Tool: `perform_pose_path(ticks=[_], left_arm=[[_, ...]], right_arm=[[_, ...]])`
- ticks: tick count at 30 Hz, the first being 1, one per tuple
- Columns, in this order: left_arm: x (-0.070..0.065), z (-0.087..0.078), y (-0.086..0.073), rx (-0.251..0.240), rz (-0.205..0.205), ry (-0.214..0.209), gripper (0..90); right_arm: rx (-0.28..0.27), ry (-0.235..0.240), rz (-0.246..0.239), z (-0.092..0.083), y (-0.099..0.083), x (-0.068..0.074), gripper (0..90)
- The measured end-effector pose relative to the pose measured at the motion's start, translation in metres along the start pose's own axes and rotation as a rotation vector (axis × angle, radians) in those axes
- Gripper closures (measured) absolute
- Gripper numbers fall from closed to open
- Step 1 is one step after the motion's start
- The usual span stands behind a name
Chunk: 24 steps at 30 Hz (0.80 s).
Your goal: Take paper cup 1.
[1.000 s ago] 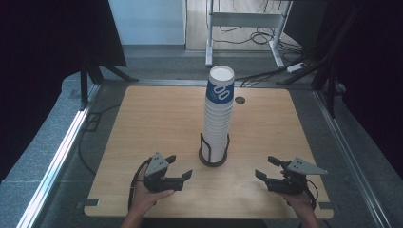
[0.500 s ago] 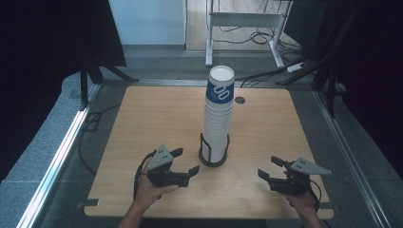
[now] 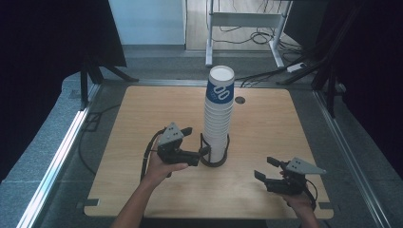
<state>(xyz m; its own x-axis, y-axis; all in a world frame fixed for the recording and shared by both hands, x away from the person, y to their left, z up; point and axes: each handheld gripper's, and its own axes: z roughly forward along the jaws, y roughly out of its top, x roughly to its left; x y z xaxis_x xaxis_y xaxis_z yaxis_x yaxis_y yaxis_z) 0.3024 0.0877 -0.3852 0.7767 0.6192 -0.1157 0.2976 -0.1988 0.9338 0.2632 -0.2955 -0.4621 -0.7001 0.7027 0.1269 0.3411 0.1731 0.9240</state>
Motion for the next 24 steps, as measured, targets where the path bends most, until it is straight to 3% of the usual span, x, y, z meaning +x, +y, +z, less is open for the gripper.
perform_pose_path(ticks=[2, 8, 14, 20, 24], left_arm=[[0.001, 0.005, 0.005, 0.014, 0.008, -0.020, 9.5], [0.004, 0.018, 0.009, 0.016, 0.020, -0.025, 7.1], [0.010, 0.031, 0.013, 0.029, 0.011, -0.045, 6.3], [0.013, 0.043, 0.018, 0.029, 0.020, -0.044, 5.6], [0.015, 0.058, 0.023, 0.053, 0.044, -0.015, 5.9]], right_arm=[[0.001, 0.000, -0.002, 0.000, 0.000, 0.001, 21.9], [0.015, 0.004, -0.002, 0.004, -0.001, 0.003, 21.8], [0.029, 0.010, -0.007, 0.008, -0.002, 0.003, 21.8], [0.027, 0.016, -0.015, 0.009, -0.002, 0.006, 21.9], [0.037, 0.017, -0.021, 0.010, -0.002, 0.007, 22.0]])
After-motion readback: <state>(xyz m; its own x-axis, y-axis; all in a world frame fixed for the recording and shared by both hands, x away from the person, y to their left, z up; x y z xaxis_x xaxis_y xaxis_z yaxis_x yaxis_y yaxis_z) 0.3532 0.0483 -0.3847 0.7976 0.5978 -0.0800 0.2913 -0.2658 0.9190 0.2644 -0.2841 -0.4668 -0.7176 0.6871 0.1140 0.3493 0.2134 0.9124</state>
